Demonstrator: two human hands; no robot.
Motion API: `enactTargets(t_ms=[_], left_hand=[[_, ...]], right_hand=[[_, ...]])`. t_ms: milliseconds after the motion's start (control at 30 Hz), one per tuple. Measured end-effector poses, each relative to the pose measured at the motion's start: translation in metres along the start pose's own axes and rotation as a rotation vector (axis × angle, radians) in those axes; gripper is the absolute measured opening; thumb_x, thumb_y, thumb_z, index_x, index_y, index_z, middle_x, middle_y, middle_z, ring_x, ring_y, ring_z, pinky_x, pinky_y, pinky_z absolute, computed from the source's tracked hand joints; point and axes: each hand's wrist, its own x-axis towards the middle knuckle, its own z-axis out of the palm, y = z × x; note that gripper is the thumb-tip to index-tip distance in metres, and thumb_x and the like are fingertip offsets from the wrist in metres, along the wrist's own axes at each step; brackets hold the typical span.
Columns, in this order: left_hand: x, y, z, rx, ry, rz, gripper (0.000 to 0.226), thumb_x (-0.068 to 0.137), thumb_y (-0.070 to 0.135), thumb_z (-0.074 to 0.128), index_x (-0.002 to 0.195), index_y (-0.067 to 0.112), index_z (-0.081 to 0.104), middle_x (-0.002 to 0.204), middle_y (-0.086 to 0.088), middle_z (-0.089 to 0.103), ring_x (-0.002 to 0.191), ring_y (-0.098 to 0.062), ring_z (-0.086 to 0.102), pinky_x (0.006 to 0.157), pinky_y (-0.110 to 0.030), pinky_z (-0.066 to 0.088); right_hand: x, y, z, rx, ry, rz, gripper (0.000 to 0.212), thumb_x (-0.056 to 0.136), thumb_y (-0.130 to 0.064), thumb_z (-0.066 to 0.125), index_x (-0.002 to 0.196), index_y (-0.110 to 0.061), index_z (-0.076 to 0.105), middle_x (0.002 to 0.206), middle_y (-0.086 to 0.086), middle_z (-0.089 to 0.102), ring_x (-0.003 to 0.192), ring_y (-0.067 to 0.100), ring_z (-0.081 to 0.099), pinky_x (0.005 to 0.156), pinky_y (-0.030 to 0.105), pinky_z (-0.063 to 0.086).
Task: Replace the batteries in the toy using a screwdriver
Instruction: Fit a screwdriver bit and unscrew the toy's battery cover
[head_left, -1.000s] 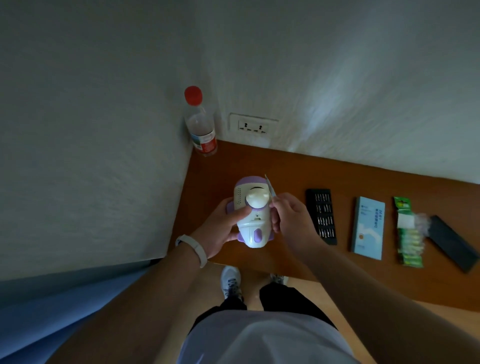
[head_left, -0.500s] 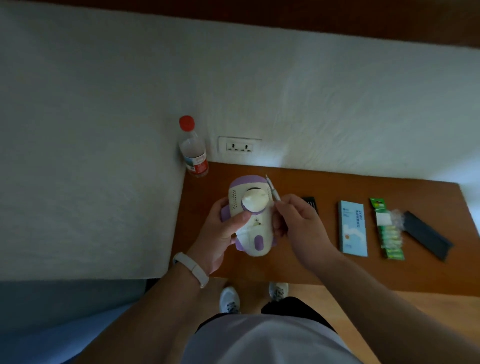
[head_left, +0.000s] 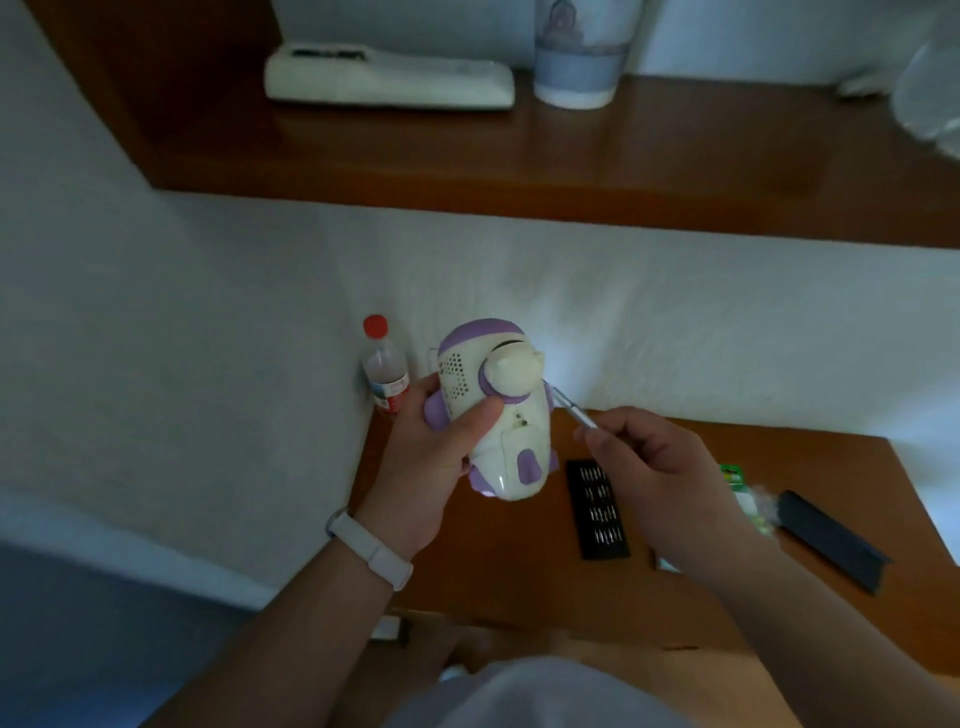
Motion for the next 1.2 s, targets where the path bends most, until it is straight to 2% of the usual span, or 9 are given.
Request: enactTargets(t_ms=[67,167,300,400,700,867,1000,1200], left_hand=[[-0.006,0.010,0.015,0.003,0.040,0.028,0.068,0.070,0.033,0.086,0.129,0.020,0.055,0.117,-0.002,0.072,0.105,-0.024,0.071,0.070,-0.031,0.059],[-0.013,0.020,0.037,0.056,0.064,0.069,0.074,0.061,0.040,0.078,0.128,0.023,0.053,0.117,0.000,0.072,0.103,-0.022,0.072,0.071,-0.033,0.061],[-0.020,0.020,0.064,0.136,0.117,0.117,0.077,0.059,0.042,0.080,0.128,0.025,0.053,0.116,0.002,0.072,0.103,-0.021,0.072,0.078,-0.041,0.062],[-0.022,0.015,0.079,0.164,0.148,0.119,0.079,0.060,0.044,0.081,0.131,0.024,0.053,0.117,0.002,0.071,0.104,-0.022,0.071,0.080,-0.043,0.062],[-0.036,0.005,0.115,0.227,0.251,0.166,0.083,0.058,0.044,0.082,0.132,0.023,0.049,0.118,0.001,0.069,0.105,-0.021,0.070,0.076,-0.040,0.062],[-0.046,0.001,0.132,0.247,0.306,0.205,0.086,0.057,0.044,0.083,0.132,0.022,0.048,0.116,0.000,0.070,0.104,-0.020,0.070,0.071,-0.035,0.062],[-0.054,-0.003,0.145,0.280,0.334,0.234,0.085,0.059,0.045,0.083,0.133,0.023,0.048,0.117,-0.001,0.068,0.105,-0.021,0.069,0.070,-0.034,0.062],[-0.067,-0.010,0.165,0.395,0.387,0.314,0.087,0.060,0.044,0.081,0.136,0.023,0.044,0.117,0.002,0.064,0.105,-0.018,0.067,0.065,-0.025,0.060]], right_hand=[[-0.007,-0.007,-0.019,-0.030,-0.022,-0.058,0.021,0.096,-0.026,0.057,0.083,-0.038,0.069,0.052,-0.004,0.049,0.045,0.004,0.039,0.044,0.015,0.031],[-0.017,-0.012,-0.048,-0.100,-0.067,-0.106,0.019,0.094,-0.026,0.059,0.086,-0.041,0.067,0.059,0.003,0.057,0.045,0.005,0.044,0.042,0.013,0.032],[-0.019,-0.010,-0.080,-0.199,-0.074,-0.132,0.014,0.091,-0.026,0.063,0.085,-0.038,0.067,0.057,-0.010,0.057,0.047,0.004,0.047,0.044,0.014,0.034],[-0.019,-0.005,-0.096,-0.240,-0.101,-0.124,0.011,0.092,-0.026,0.063,0.087,-0.033,0.069,0.055,-0.013,0.056,0.046,0.004,0.046,0.044,0.015,0.035],[-0.022,0.009,-0.129,-0.261,-0.152,-0.184,0.014,0.092,-0.025,0.063,0.080,-0.031,0.068,0.055,-0.011,0.057,0.044,0.006,0.045,0.042,0.015,0.032],[-0.024,0.015,-0.144,-0.267,-0.213,-0.223,0.022,0.092,-0.027,0.061,0.073,-0.036,0.062,0.055,-0.014,0.055,0.045,0.007,0.046,0.043,0.017,0.033],[-0.026,0.020,-0.155,-0.281,-0.236,-0.257,0.021,0.092,-0.026,0.060,0.072,-0.035,0.062,0.054,-0.013,0.054,0.045,0.007,0.045,0.043,0.017,0.033],[-0.030,0.030,-0.171,-0.294,-0.261,-0.254,0.016,0.091,-0.028,0.059,0.076,-0.032,0.065,0.057,-0.011,0.057,0.046,0.006,0.046,0.044,0.016,0.035]])
